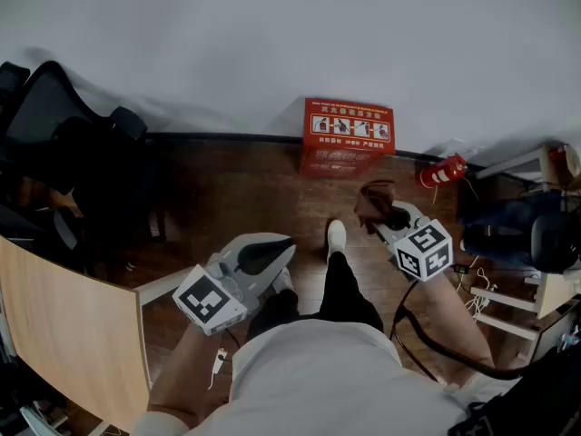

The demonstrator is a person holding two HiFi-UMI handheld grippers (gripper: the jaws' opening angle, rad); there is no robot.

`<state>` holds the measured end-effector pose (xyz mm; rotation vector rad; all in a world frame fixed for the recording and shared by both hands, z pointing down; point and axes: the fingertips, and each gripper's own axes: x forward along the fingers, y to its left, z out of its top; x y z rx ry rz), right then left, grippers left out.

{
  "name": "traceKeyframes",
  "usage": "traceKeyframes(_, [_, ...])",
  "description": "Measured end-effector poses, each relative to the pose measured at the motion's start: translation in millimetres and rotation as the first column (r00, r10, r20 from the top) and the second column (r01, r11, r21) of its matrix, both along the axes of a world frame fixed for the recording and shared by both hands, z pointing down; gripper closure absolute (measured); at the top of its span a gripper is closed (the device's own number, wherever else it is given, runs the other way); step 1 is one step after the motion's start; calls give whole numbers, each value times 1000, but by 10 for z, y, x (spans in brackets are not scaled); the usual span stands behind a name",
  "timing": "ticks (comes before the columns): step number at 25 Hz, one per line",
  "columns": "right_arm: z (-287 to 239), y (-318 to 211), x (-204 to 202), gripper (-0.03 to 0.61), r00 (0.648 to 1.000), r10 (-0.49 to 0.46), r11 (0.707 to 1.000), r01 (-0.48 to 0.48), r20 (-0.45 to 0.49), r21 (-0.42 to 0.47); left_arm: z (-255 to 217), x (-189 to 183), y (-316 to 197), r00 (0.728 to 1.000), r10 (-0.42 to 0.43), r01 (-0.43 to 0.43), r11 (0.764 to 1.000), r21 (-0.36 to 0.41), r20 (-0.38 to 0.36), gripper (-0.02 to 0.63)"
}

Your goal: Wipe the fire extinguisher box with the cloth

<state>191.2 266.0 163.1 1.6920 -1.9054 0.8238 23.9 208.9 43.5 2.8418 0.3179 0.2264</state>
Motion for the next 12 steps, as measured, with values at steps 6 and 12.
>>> traceKeyframes(6, [696, -997, 474, 492, 999, -37, 998, 38, 18, -46, 299, 325, -558, 996, -81, 82, 997, -11, 30, 614])
traceKeyframes(12, [1279, -1940, 808, 492, 991, -105, 990, 112, 84, -83, 560, 957, -812, 984, -116, 121, 992, -24, 139, 614])
